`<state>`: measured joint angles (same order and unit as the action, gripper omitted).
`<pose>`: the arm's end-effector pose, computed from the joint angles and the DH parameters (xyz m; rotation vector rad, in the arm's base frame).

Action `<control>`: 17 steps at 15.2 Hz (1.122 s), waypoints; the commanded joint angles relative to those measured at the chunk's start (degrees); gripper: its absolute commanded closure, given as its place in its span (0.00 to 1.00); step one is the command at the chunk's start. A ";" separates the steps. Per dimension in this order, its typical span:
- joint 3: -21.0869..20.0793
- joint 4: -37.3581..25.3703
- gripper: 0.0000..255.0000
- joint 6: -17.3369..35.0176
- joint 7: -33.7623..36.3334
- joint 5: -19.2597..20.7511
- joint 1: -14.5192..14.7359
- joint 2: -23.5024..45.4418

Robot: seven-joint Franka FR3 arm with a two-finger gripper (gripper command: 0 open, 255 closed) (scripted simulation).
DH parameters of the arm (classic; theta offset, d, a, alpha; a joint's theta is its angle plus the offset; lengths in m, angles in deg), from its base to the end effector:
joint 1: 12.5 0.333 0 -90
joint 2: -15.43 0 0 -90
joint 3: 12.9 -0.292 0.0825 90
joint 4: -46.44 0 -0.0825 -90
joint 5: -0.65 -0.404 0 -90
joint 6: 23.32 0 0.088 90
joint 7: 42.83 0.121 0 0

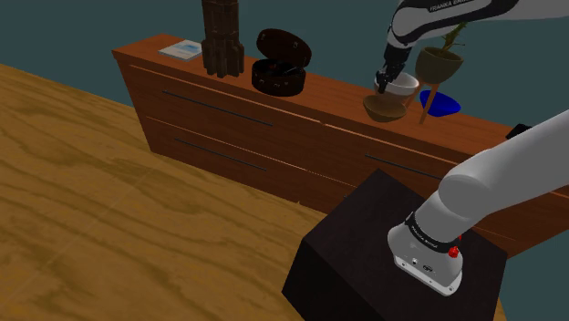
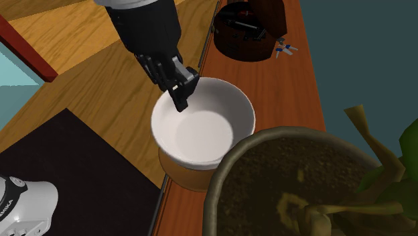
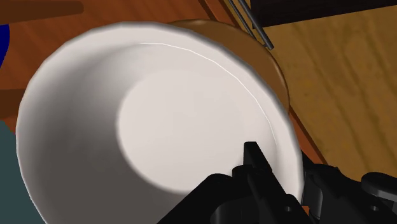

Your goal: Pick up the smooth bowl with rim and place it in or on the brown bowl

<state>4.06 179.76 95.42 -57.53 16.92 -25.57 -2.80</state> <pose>0.4113 -0.2596 0.4184 2.9653 -0.1865 -0.0121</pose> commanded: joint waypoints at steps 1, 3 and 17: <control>0.14 1.18 1.00 1.80 0.31 0.13 -0.02 0.58; 0.31 2.24 1.00 3.41 0.52 0.27 -0.08 1.16; 0.47 3.22 0.00 4.98 0.72 0.39 -0.13 1.76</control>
<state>4.53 182.97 100.40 -56.81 17.32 -25.69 -1.04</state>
